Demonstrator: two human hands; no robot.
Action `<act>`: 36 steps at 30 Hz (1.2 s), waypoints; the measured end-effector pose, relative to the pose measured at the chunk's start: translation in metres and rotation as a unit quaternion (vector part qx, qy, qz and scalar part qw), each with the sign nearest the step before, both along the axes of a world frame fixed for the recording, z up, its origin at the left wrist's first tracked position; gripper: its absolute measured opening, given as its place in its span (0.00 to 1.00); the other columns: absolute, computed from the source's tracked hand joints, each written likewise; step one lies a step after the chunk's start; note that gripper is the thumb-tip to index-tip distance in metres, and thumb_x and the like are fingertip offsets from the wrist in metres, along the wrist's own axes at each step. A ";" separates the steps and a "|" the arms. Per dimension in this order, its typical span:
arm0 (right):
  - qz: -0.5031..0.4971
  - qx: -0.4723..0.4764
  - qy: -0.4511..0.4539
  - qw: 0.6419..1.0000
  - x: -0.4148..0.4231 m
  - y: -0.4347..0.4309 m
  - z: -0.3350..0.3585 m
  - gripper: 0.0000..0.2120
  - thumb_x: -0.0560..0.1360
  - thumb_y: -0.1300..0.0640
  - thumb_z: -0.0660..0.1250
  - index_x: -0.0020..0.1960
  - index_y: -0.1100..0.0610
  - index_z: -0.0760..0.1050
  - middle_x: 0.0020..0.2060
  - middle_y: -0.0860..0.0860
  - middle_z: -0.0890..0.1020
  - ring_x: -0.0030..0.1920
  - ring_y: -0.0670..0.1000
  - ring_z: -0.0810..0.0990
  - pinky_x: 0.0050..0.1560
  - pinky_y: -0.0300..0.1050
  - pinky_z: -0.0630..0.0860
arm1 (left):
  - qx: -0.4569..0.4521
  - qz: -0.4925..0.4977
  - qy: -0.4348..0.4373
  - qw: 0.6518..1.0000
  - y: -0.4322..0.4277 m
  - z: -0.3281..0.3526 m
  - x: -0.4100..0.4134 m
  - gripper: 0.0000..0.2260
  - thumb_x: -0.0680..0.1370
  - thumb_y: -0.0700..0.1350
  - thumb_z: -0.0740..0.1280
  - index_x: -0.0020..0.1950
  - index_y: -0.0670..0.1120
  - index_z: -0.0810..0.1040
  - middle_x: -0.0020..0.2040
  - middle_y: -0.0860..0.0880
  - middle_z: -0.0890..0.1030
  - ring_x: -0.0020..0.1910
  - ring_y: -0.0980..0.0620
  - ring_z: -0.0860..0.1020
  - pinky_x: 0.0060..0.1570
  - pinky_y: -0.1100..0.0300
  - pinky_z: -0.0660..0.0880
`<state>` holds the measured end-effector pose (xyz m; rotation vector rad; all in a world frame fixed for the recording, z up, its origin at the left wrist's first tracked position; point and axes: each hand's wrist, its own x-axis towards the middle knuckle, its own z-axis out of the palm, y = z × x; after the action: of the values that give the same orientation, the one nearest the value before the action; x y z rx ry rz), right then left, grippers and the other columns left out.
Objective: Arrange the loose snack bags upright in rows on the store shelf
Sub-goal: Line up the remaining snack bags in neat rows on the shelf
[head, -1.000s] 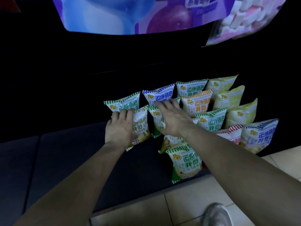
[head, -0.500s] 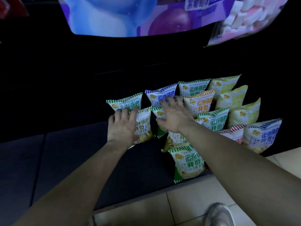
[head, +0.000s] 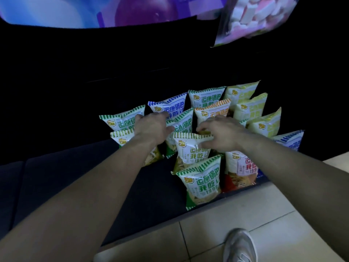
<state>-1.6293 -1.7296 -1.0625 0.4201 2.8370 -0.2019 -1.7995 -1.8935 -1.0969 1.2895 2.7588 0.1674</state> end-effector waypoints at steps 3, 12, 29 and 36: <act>0.021 0.020 -0.038 0.999 -0.001 -0.004 -0.009 0.35 0.71 0.33 0.68 0.74 0.43 0.64 0.69 0.50 0.74 0.68 0.56 0.67 0.66 0.55 0.63 | -0.017 0.007 -0.016 1.000 0.007 -0.001 -0.005 0.22 0.78 0.63 0.62 0.68 0.55 0.71 0.56 0.46 0.81 0.56 0.45 0.77 0.59 0.47 0.62; 0.038 0.035 0.033 0.998 -0.020 -0.029 -0.017 0.24 0.73 0.52 0.71 0.66 0.43 0.68 0.61 0.48 0.78 0.63 0.54 0.70 0.63 0.51 0.61 | 0.017 0.027 -0.020 0.999 0.019 -0.009 -0.006 0.22 0.77 0.63 0.63 0.68 0.57 0.73 0.58 0.46 0.81 0.58 0.44 0.76 0.59 0.50 0.66; -0.046 -0.018 0.071 0.996 -0.085 -0.057 -0.005 0.33 0.79 0.42 0.63 0.79 0.48 0.55 0.76 0.53 0.59 0.70 0.62 0.64 0.65 0.58 0.69 | 0.023 0.168 -0.047 0.984 -0.110 0.023 -0.063 0.37 0.69 0.71 0.64 0.74 0.57 0.64 0.72 0.47 0.65 0.66 0.38 0.65 0.61 0.45 0.69; -0.072 -0.027 0.076 0.994 -0.106 -0.057 -0.016 0.33 0.78 0.40 0.62 0.79 0.46 0.55 0.75 0.51 0.61 0.72 0.60 0.62 0.65 0.56 0.69 | 0.023 0.126 -0.175 0.976 -0.106 0.005 -0.052 0.56 0.56 0.72 0.74 0.77 0.58 0.53 0.75 0.52 0.47 0.68 0.41 0.68 0.61 0.49 0.73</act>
<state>-1.7349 -1.7861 -1.0781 0.6224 2.9420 -0.3510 -1.8516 -1.9996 -1.0914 0.8169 2.6080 0.4337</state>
